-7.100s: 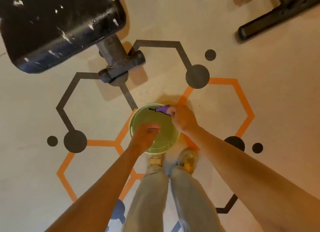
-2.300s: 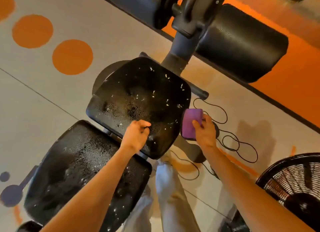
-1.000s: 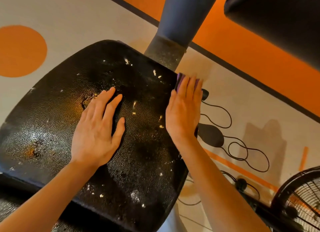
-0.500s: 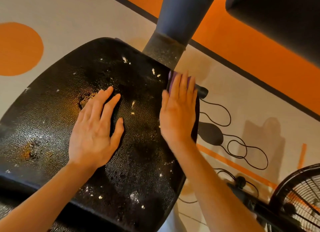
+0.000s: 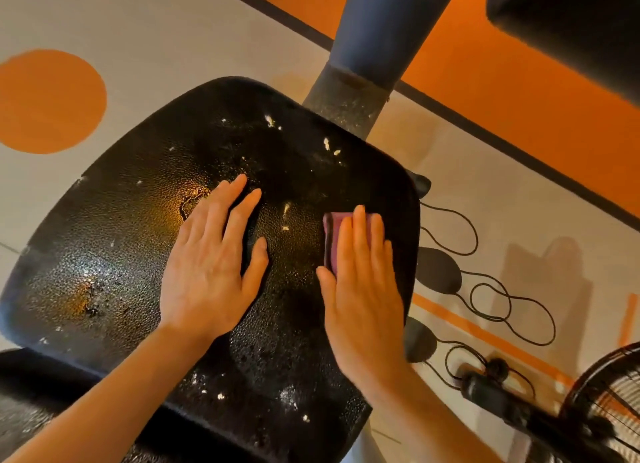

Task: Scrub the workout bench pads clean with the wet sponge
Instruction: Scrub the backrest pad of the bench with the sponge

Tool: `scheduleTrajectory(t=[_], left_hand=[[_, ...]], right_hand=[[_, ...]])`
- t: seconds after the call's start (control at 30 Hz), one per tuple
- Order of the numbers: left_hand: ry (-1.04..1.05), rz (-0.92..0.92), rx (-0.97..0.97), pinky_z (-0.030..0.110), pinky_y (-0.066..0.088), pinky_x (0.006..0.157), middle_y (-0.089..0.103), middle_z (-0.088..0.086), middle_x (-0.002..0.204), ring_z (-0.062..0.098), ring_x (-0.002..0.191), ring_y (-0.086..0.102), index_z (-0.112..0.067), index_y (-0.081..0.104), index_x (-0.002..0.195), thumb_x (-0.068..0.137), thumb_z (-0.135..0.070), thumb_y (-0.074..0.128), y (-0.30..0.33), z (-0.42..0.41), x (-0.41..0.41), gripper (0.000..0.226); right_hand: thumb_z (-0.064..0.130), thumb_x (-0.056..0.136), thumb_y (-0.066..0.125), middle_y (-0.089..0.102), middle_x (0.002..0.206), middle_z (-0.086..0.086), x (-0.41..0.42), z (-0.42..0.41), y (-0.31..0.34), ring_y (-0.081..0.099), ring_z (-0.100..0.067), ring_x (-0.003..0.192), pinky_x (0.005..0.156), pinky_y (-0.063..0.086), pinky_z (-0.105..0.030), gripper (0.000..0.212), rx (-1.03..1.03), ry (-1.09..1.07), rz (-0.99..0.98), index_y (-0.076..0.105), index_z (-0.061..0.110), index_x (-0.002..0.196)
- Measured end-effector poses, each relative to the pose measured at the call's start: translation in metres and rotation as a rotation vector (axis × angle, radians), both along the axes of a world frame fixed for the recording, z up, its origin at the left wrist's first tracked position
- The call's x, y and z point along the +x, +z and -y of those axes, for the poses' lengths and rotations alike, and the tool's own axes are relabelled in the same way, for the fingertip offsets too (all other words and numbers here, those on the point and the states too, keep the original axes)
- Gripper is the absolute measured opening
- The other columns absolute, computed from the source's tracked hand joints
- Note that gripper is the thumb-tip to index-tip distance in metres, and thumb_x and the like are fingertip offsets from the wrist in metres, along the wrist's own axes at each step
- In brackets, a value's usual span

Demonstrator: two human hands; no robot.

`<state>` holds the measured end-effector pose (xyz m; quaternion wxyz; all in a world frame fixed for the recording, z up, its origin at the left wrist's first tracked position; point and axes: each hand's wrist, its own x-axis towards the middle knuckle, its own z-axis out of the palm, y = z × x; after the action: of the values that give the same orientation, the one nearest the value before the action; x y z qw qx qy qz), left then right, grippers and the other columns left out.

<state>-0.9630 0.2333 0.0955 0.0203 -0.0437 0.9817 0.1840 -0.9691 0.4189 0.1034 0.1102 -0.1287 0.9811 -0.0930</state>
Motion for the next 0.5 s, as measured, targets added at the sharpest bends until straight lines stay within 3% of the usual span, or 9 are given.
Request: scheduleTrajectory(t=[0.07,0.17,0.23,0.37,0.43,0.5], left_hand=[[-0.004,-0.008,0.001,0.040,0.026,0.117,0.031,0.003,0.157,0.023,0.147,0.028,-0.013,0.037,0.147,0.098,-0.037,0.040,0.000,0.000,0.000,0.055],[0.003,-0.009,0.007,0.042,0.027,0.117,0.030,0.002,0.157,0.022,0.147,0.027,-0.014,0.038,0.147,0.098,-0.037,0.040,-0.001,0.000,-0.001,0.055],[0.012,0.007,0.009,0.041,0.026,0.118,0.029,0.001,0.158,0.022,0.148,0.026,-0.015,0.037,0.148,0.098,-0.038,0.040,-0.001,-0.001,0.000,0.055],[0.007,0.024,0.007,0.041,0.025,0.119,0.028,0.001,0.158,0.021,0.148,0.025,-0.015,0.036,0.148,0.098,-0.038,0.040,0.001,0.000,0.000,0.056],[0.005,0.026,0.006,0.039,0.023,0.119,0.028,0.000,0.158,0.021,0.148,0.025,-0.016,0.036,0.148,0.098,-0.038,0.039,0.001,0.000,0.000,0.056],[0.005,0.025,0.003,0.038,0.022,0.119,0.027,0.000,0.159,0.021,0.148,0.025,-0.016,0.035,0.149,0.098,-0.038,0.039,0.001,0.000,0.000,0.055]], right_hand=[[0.044,0.102,0.019,0.006,0.162,-0.010,-0.032,-0.001,-0.010,0.001,-0.027,0.150,0.122,0.014,-0.042,0.062,0.011,0.003,-0.025,0.012,0.011,0.154],[0.043,0.103,0.024,0.011,0.161,-0.015,-0.115,0.019,-0.019,0.007,-0.032,0.149,0.121,0.017,-0.047,0.063,0.029,-0.180,-0.079,0.014,0.007,0.153],[0.041,0.103,0.024,0.009,0.162,-0.014,-0.109,0.024,-0.021,0.005,-0.031,0.150,0.121,0.016,-0.047,0.061,-0.002,-0.211,-0.078,0.012,0.007,0.153],[0.042,0.102,0.016,0.001,0.163,-0.008,-0.007,0.000,0.001,-0.005,-0.024,0.150,0.121,0.008,-0.041,0.060,-0.014,0.030,0.010,0.008,0.013,0.154],[0.044,0.101,0.017,0.006,0.162,-0.009,-0.031,-0.004,-0.008,-0.001,-0.027,0.150,0.121,0.006,-0.043,0.061,0.002,0.068,-0.018,0.013,0.012,0.154],[0.044,0.102,0.022,0.013,0.161,-0.012,-0.089,0.013,-0.017,0.005,-0.031,0.150,0.122,0.008,-0.046,0.061,0.040,-0.031,-0.100,0.019,0.011,0.153]])
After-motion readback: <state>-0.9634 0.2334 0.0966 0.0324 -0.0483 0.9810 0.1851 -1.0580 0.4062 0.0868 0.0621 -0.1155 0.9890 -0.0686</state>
